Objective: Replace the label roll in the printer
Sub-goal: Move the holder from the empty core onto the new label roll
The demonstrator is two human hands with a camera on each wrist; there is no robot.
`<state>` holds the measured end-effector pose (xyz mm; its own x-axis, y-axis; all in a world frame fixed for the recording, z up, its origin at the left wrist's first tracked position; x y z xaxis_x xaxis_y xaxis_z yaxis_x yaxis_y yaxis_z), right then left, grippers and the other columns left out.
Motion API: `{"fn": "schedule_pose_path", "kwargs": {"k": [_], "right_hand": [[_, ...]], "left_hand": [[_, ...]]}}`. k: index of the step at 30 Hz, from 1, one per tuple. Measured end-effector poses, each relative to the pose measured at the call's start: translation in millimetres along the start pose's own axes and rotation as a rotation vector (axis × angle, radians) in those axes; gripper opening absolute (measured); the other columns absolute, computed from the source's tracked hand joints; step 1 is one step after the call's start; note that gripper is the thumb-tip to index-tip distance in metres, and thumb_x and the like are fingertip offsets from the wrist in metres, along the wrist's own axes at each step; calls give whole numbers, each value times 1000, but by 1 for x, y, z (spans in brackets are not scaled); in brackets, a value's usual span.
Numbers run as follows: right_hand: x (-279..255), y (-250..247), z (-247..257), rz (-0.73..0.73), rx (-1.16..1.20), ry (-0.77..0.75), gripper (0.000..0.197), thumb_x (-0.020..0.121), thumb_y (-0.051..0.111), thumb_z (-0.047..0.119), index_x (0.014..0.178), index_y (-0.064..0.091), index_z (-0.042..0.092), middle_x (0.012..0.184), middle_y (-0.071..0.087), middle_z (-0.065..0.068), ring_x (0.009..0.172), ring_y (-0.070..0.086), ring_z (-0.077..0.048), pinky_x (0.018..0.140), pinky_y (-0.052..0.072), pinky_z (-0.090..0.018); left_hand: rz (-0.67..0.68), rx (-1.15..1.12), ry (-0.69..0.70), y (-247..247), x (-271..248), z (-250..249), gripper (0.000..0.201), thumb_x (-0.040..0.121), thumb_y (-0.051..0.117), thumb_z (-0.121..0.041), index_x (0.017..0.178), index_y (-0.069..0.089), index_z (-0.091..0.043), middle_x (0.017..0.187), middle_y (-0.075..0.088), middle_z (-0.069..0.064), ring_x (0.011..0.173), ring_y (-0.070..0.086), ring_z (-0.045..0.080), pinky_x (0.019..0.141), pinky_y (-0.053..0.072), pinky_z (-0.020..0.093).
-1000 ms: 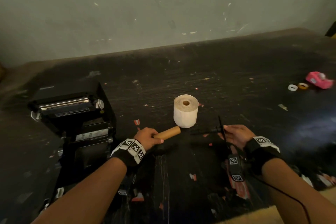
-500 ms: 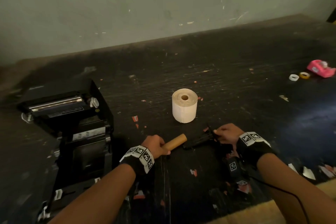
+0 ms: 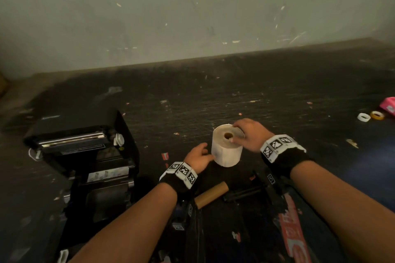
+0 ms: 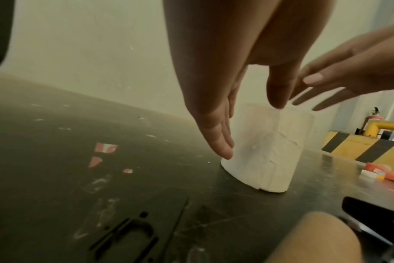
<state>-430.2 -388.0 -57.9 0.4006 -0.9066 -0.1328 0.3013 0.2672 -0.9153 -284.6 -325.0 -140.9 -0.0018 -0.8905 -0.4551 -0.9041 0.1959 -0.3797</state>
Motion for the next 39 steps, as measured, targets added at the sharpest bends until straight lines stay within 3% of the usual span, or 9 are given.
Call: {"fn": "schedule_pose_path", "kwargs": {"k": [8, 17, 21, 24, 27, 29, 33, 36, 39], "right_hand": [[20, 43, 11, 145, -144, -13, 85, 72, 67, 54, 140, 30, 18, 151, 24, -10, 138, 27, -32, 108, 35, -48], [26, 44, 2, 40, 18, 85, 85, 66, 73, 47, 137, 35, 23, 142, 37, -11, 127, 40, -33, 101, 43, -47], [16, 26, -20, -43, 346, 261, 73, 71, 73, 41, 135, 42, 22, 136, 48, -9, 122, 48, -28, 92, 42, -36], [3, 19, -34, -96, 744, 352, 61, 74, 71, 39, 128, 48, 23, 130, 53, -9, 110, 55, -26, 90, 47, -41], [-10, 22, -34, -110, 1179, 400, 42, 78, 67, 32, 116, 54, 21, 122, 57, -14, 101, 59, -28, 76, 53, -43], [-14, 22, -27, -80, 1350, 383, 45, 79, 65, 34, 120, 53, 18, 121, 60, -16, 104, 61, -31, 77, 54, -46], [-18, 13, -13, -59, 1451, 295, 47, 84, 59, 36, 126, 51, 18, 118, 64, -14, 105, 63, -31, 83, 54, -48], [-21, 9, -9, -51, 1421, 279, 50, 82, 58, 42, 128, 51, 22, 119, 65, -12, 108, 62, -30, 93, 49, -53], [-27, 11, -4, 8, 1339, 289, 56, 78, 61, 51, 127, 51, 26, 120, 64, -8, 109, 61, -28, 94, 48, -54]], "left_hand": [[38, -49, 96, 15, 14, -3, 45, 88, 52, -14, 130, 48, -29, 131, 58, 3, 119, 54, 21, 102, 43, 50], [35, -116, 89, 10, 15, 2, 52, 92, 50, -15, 141, 37, -28, 140, 51, 4, 129, 47, 24, 108, 38, 48], [-45, -195, 22, -15, 15, 6, 67, 89, 56, -36, 147, 25, -26, 148, 39, 9, 134, 40, 25, 110, 34, 48], [-67, -380, -25, -30, 10, 2, 76, 85, 60, -45, 147, 21, -26, 149, 37, 8, 135, 38, 27, 106, 38, 48], [15, -623, -48, -27, 2, -11, 76, 82, 64, -43, 145, 24, -32, 150, 35, 5, 136, 35, 30, 101, 36, 61], [99, -681, 9, -21, -5, -32, 65, 80, 63, -44, 139, 35, -37, 144, 39, 5, 132, 38, 33, 95, 39, 65], [139, -710, 66, -17, -18, -63, 70, 59, 69, -55, 124, 47, -40, 132, 49, 5, 120, 48, 35, 83, 50, 59], [105, -672, 75, -20, -22, -67, 53, 70, 73, -44, 118, 51, -39, 129, 53, 6, 114, 53, 33, 81, 53, 55], [59, -639, 55, -26, -26, -65, 47, 75, 71, -38, 118, 53, -34, 126, 55, 7, 111, 55, 33, 79, 54, 52]]}}
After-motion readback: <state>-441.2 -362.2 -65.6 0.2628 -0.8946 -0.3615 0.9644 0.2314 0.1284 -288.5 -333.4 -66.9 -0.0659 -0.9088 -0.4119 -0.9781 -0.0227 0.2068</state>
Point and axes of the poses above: each hand's wrist, its own x-axis towards the middle knuckle, its own y-axis out of the palm, z = x × y, the point moved 10 cm from there along x, towards the middle knuckle
